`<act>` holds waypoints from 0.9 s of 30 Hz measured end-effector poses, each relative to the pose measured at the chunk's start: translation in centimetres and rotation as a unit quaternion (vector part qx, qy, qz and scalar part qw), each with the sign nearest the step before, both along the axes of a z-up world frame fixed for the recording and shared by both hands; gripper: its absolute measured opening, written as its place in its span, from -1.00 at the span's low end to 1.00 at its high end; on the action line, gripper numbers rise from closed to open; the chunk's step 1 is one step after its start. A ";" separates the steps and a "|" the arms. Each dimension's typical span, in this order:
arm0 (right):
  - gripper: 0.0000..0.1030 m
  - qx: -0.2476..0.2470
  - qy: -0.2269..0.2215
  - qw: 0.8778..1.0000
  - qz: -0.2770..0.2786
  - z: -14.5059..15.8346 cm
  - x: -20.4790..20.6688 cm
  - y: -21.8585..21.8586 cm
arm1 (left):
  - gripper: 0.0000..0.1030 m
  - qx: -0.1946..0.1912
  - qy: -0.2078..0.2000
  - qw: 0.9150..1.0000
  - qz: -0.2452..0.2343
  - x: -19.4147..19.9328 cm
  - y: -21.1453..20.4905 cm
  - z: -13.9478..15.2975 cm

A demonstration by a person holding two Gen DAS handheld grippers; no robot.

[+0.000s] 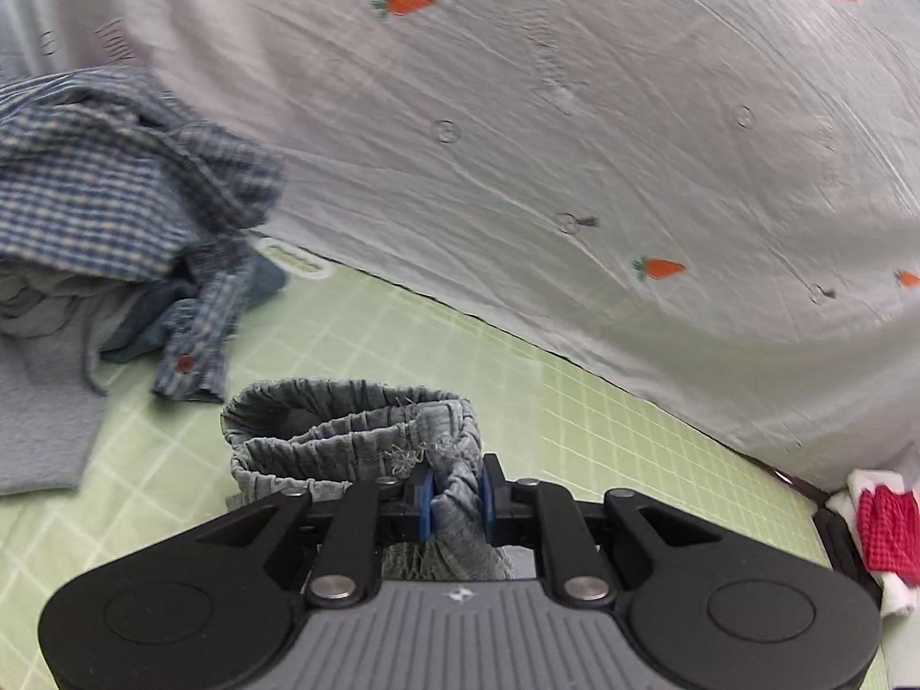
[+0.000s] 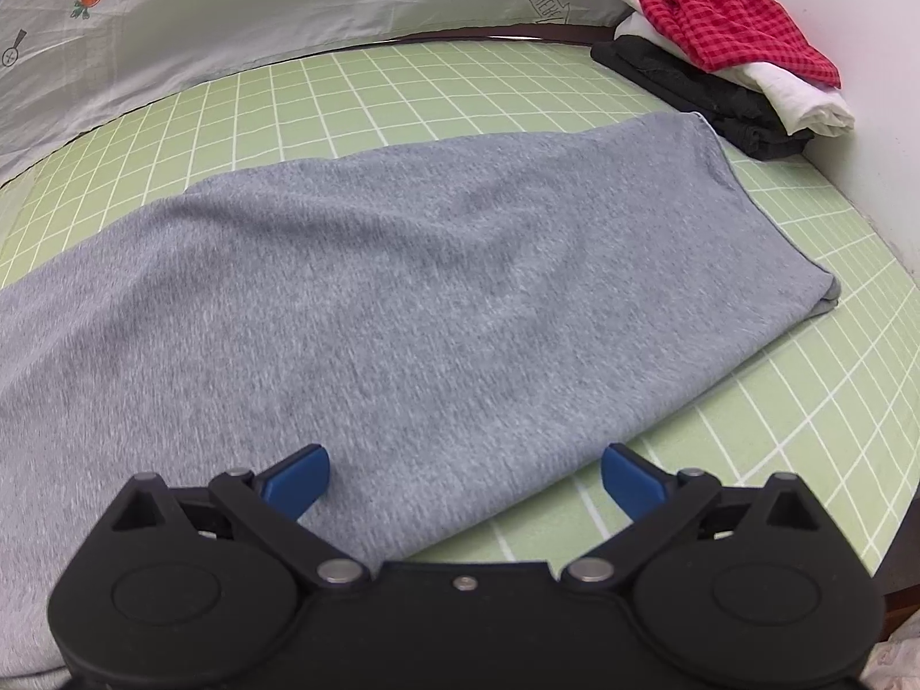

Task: Fold clothes
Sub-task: 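Grasp the elastic waistband with the left gripper and lift it, then lay the waistband over the legs and open the left gripper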

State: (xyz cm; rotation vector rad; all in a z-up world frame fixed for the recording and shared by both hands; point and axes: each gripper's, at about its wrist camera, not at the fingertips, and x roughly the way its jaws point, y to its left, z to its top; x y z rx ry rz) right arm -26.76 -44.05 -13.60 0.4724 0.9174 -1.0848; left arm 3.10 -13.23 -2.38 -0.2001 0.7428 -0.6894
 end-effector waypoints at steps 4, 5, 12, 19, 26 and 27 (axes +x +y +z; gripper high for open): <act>0.98 0.001 -0.007 1.000 -0.016 0.1 -1.0 -1.1 | -0.58 0.027 0.003 0.989 -0.144 -3.0 -7.4 -1.6; 0.98 0.000 -0.008 1.000 -0.020 0.1 -1.2 -1.4 | -0.52 0.043 0.023 0.984 -0.173 -3.6 -9.3 -2.8; 0.98 -0.018 -0.014 1.000 -0.012 1.0 -1.7 -2.2 | 0.02 0.091 0.045 0.975 -0.199 -5.4 -11.3 -4.9; 0.99 -0.027 -0.049 0.996 0.064 2.8 1.8 -1.4 | 0.28 0.143 0.026 0.988 -0.045 -2.0 -6.7 -3.9; 0.98 0.002 -0.114 0.973 0.199 3.6 11.1 1.7 | 0.28 0.205 0.096 0.973 0.034 0.2 -3.1 -7.4; 0.98 0.010 -0.127 0.967 0.222 3.6 12.5 2.4 | 0.28 0.209 0.103 0.972 0.039 0.4 -2.9 -7.8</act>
